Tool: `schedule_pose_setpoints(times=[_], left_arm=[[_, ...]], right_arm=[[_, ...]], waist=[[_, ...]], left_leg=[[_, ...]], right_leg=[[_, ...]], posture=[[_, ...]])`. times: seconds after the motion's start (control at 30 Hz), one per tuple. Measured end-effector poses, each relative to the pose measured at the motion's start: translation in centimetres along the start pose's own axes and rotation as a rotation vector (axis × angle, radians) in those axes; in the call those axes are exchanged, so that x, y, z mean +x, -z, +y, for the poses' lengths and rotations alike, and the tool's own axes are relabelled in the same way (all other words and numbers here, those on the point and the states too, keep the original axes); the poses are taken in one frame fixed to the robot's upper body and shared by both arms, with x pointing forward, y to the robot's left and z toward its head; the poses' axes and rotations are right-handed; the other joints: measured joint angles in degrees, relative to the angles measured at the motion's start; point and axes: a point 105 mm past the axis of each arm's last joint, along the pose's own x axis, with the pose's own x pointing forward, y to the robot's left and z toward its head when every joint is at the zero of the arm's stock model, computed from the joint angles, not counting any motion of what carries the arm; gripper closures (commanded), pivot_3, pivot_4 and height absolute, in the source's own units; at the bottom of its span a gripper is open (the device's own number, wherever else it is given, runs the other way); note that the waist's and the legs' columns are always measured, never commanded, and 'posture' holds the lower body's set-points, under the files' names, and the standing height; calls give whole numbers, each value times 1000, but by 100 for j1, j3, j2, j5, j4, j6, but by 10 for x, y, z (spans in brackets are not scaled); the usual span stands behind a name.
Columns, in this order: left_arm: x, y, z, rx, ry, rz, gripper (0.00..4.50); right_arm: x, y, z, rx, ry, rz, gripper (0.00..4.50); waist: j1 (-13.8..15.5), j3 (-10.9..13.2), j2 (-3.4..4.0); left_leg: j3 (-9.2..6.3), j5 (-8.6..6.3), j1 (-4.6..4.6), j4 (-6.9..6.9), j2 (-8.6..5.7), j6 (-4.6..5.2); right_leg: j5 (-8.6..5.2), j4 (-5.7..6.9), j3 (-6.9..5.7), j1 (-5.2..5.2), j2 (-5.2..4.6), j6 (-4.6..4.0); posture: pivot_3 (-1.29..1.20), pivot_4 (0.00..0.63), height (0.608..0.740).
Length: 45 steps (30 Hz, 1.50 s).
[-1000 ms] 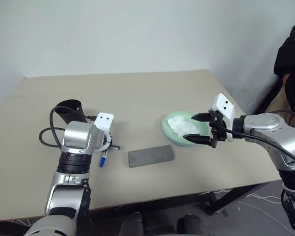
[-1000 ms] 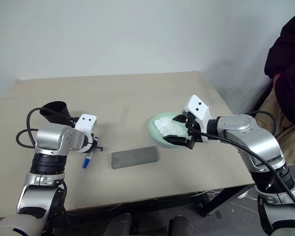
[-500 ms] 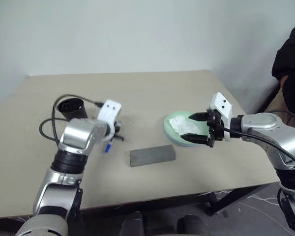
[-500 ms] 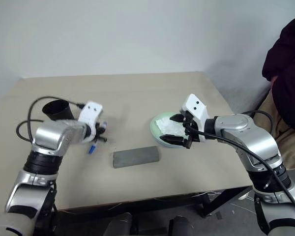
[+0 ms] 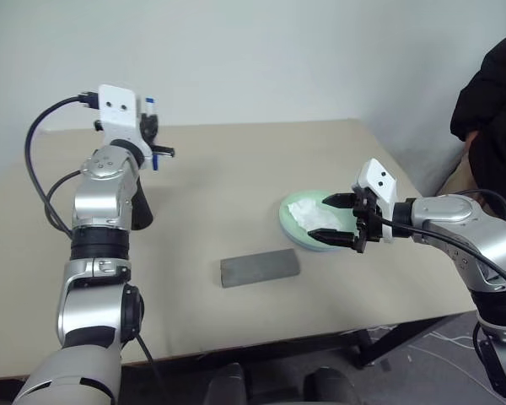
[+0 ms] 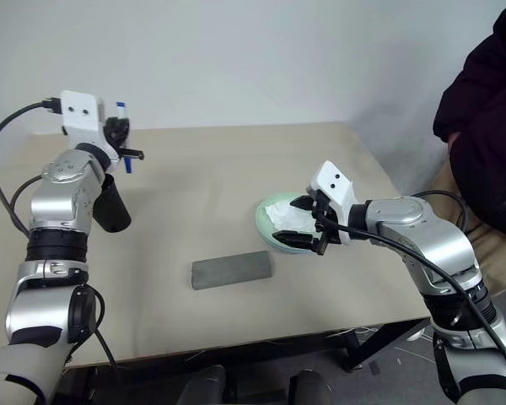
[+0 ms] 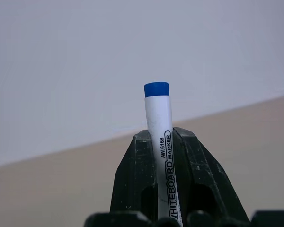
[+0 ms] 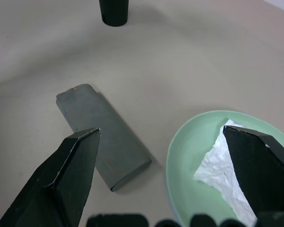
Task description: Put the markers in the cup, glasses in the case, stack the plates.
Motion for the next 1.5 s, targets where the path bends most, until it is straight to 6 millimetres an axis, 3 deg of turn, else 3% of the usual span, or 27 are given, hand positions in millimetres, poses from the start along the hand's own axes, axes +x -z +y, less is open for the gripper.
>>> schedule_pose_setpoints(times=[0.23, 0.47, 0.8, 1.03, 1.2, 1.4, 1.5], left_arm=[[-9, 3, 16, -102, 22, -78, 4390], [-21, 38, 32, -46, -47, 1, 4390], [-26, 51, 41, -53, -93, 25, 4390], [-27, 68, 37, -64, -76, 61, 1930], [-27, 68, 35, -64, -60, 53, 112], [-34, 57, 25, -109, 105, 40, 21], [-45, 40, 37, -153, 222, 41, 21]], right_arm=[[0, 1, 0, 4, 3, 5, 0], [-1, 2, -1, 9, 6, 17, 0], [-2, 2, 0, 7, 2, 17, 0], [-2, 2, 1, 7, -1, 17, 0], [-7, 2, -2, 6, 11, 28, 0], [-17, 4, -6, 9, 41, 32, 0], [-23, 10, -9, 28, 64, 39, 0]], waist=[[6, 0, -1], [-8, -1, -1], [6, -1, -3], [6, -1, -3], [8, -1, -3], [-20, -1, -4], [-47, 0, -5]], left_leg=[[0, 0, 0, -1, 1, 0], [0, 0, 0, 0, 2, 0], [-1, -1, 1, -1, 2, 0], [-1, 0, 1, 0, 2, 0], [0, -1, 1, 0, 2, 0], [-1, -1, 0, -3, 3, -1], [2, -1, -1, -4, 5, -1]], right_leg=[[-2, 1, -1, -1, -1, -3], [-2, 2, -1, 0, 0, -1], [-3, 1, -3, -3, -1, 0], [-2, 1, -3, -5, -1, -2], [-2, 1, -3, -6, -1, -3], [-2, 1, -3, -5, 0, -4], [-4, 1, -1, -7, 0, -3]], posture=[[0, 0, 740], [0, 0, 740], [0, 0, 740], [0, 0, 740], [0, 0, 740], [0, 0, 740], [0, 0, 740]])
